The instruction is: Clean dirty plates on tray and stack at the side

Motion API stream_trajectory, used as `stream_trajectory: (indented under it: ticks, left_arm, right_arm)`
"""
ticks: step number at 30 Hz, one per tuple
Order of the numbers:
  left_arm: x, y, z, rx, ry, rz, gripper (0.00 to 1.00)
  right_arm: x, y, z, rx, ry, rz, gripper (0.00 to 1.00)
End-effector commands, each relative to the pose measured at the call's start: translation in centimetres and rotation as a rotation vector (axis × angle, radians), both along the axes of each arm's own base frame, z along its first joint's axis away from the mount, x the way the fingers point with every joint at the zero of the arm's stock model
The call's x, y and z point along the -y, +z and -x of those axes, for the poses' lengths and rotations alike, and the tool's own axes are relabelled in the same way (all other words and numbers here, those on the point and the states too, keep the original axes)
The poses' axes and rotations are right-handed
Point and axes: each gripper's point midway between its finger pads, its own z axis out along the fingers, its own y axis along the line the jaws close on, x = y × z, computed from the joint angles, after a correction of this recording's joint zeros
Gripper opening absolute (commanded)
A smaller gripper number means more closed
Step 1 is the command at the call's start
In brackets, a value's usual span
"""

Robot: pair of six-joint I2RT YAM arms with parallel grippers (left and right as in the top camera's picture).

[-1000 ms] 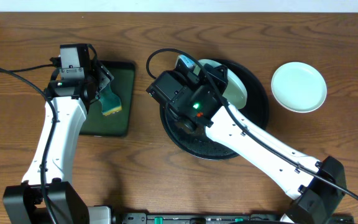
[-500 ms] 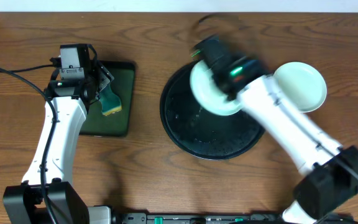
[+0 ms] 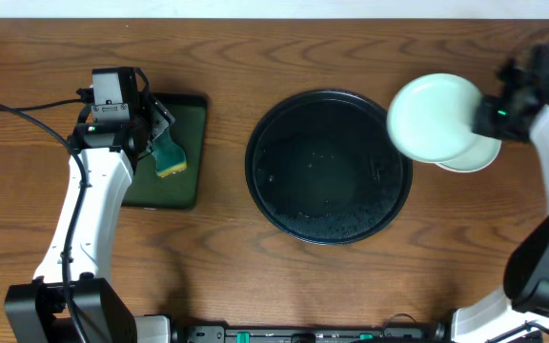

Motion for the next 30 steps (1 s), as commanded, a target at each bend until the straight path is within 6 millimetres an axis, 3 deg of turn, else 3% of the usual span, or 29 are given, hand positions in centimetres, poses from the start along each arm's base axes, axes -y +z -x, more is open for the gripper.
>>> stream_trajectory:
  ticks: [1,5,13,19,21,24,30]
  left_arm:
    - [-0.2,-0.3,0.2,-0.011,0.005,-0.004,0.81]
    - [-0.2,-0.3,0.2,-0.011,0.005,-0.004,0.81]
    - [-0.2,-0.5,0.4,-0.023,0.004,-0.004,0.81]
    - [-0.2,-0.8,1.0,-0.052,0.004,-0.002,0.81]
    - [-0.2,-0.9,1.0,-0.052,0.005,-0.002,0.81]
    - [-0.2,-0.8,1.0,-0.052,0.005,-0.002,0.81]
    - [-0.2,-0.8,1.0,-0.052,0.004,-0.002,0.81]
  right_arm:
    - [2.2,-0.5,1.0,0.04,-0.204,-0.131,0.01]
    - [4.4,-1.4,0.8,0.099,-0.277,-0.15,0.01]
    - [5.0,-1.5,-0.4,0.15,-0.317,-0.155,0.01]
    - [6.4,-3.9,0.1,0.09,-0.413,-0.114,0.01]
    - [6.2,-4.8,0.1,0.071,-0.41,-0.128,0.11]
    - [5.6,-5.6,0.0,0.054,-0.396,-0.163,0.49]
    - [4.1,-5.1,0.1,0.05,-0.365,-0.23,0.59]
